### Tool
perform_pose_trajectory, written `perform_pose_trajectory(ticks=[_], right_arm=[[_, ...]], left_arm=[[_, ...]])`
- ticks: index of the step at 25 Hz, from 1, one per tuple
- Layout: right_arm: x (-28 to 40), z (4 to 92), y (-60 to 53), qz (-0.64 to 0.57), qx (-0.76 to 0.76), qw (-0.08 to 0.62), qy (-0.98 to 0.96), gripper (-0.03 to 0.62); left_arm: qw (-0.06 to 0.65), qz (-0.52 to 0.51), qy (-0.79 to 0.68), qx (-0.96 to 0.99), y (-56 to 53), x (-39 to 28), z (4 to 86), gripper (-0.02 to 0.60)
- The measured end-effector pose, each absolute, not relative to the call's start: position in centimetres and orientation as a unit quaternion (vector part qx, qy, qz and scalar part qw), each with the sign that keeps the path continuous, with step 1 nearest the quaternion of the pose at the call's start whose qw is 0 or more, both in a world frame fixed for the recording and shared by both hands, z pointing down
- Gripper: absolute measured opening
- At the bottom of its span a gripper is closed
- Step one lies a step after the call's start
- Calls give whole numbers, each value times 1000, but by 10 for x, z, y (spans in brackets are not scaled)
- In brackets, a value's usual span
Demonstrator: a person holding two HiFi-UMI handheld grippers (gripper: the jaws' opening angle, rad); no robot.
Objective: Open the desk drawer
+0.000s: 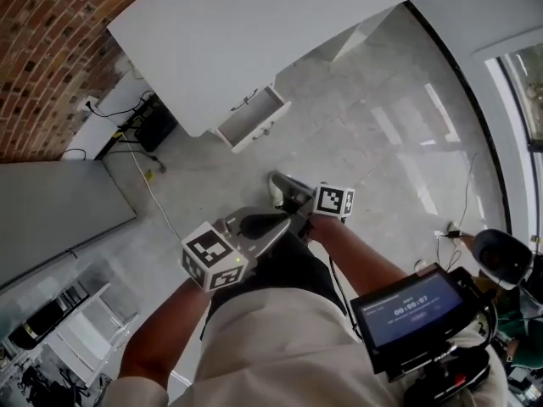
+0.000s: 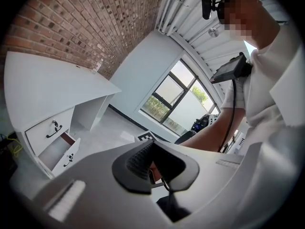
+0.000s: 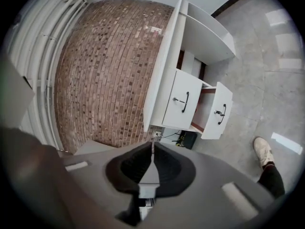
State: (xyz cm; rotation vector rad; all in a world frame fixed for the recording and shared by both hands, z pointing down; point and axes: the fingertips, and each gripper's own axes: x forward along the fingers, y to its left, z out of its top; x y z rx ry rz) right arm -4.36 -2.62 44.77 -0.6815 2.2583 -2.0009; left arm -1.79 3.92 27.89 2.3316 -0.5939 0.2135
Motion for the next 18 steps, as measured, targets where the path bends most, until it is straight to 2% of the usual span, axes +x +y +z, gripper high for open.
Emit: perform_pose_trajectory(ticks=[8, 18], right_arm=[[-56, 372, 1, -614, -198, 22, 764, 9], [-66, 327, 27, -580, -188, 17, 792, 3]], left_arm=[[333, 86, -221, 913, 70, -19, 231, 5], [318, 81, -210, 921, 96, -28, 206, 5]])
